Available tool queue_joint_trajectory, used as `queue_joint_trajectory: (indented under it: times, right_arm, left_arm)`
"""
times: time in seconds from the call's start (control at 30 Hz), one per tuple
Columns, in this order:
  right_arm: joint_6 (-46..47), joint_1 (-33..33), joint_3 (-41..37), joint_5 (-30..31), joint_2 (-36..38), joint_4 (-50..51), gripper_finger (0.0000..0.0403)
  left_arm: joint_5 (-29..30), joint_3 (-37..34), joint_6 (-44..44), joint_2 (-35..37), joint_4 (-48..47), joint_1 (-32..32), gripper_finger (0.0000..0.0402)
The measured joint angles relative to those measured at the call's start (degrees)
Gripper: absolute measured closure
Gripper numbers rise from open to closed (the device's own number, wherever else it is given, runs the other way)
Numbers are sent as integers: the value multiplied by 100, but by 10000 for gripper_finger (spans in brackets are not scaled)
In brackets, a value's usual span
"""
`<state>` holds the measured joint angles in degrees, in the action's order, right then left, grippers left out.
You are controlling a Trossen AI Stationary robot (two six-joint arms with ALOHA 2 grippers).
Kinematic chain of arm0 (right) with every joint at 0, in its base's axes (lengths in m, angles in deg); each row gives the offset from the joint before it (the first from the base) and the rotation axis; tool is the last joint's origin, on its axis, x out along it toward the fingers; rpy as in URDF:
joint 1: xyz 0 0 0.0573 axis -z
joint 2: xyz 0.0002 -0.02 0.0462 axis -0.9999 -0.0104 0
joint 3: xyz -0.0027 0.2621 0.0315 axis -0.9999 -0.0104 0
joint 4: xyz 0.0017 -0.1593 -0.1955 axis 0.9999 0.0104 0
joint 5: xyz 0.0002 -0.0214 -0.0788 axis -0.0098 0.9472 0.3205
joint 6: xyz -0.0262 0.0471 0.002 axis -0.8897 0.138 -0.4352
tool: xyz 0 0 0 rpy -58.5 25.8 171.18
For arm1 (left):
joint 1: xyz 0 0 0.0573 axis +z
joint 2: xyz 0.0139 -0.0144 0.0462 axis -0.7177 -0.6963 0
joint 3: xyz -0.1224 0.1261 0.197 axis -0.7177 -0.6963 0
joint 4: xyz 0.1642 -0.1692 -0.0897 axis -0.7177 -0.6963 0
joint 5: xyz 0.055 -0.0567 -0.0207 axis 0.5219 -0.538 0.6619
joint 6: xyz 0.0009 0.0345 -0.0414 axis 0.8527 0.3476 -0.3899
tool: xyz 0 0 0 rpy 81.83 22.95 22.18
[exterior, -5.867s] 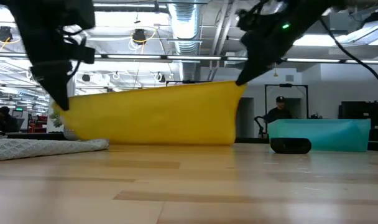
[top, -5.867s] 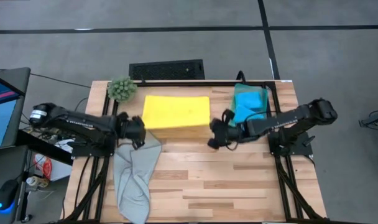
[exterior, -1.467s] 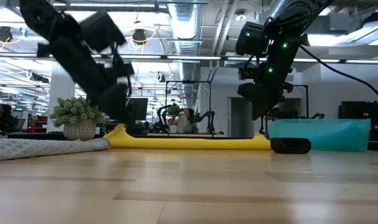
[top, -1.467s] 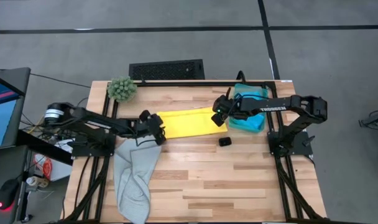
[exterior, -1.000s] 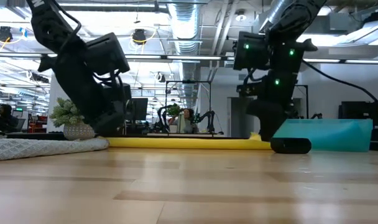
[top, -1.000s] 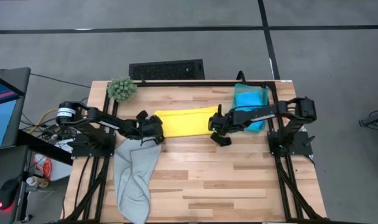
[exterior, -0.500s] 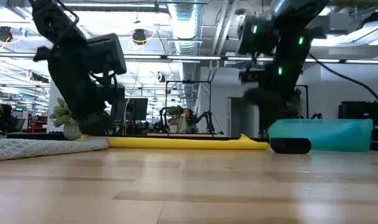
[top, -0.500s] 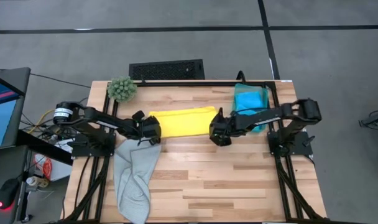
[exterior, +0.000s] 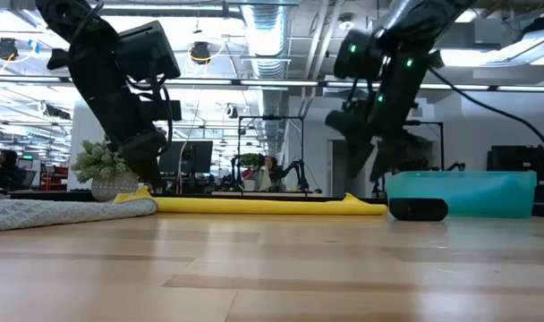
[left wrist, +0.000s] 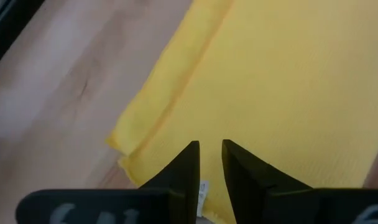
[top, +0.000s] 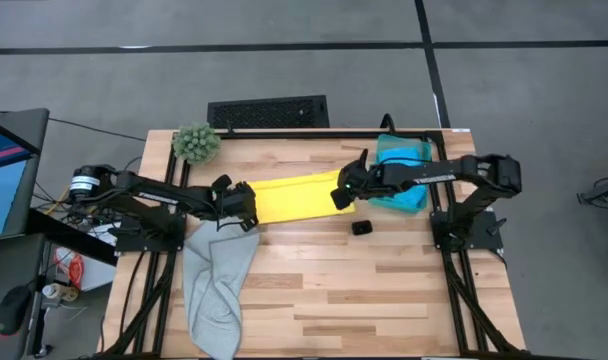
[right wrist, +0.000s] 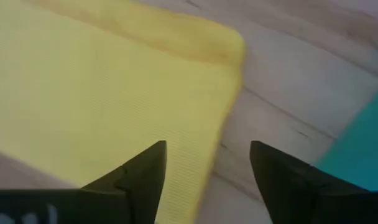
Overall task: Fold microfiber towels
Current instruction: Fold the yellow microfiber cloth
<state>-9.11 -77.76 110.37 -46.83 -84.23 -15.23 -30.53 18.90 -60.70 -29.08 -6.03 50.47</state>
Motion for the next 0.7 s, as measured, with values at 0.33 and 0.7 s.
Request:
queue_joint_trajectory:
  times: [0.33, 0.7]
  right_arm:
    - [-468, 455, 358, -256, -1001, -208, 142]
    - [-473, 658, 341, -958, -1215, -305, 227]
  left_arm:
    - [-35, -283, -18, 4, 178, -4, 340]
    - [-93, -575, -33, 7, 556, 2, 340]
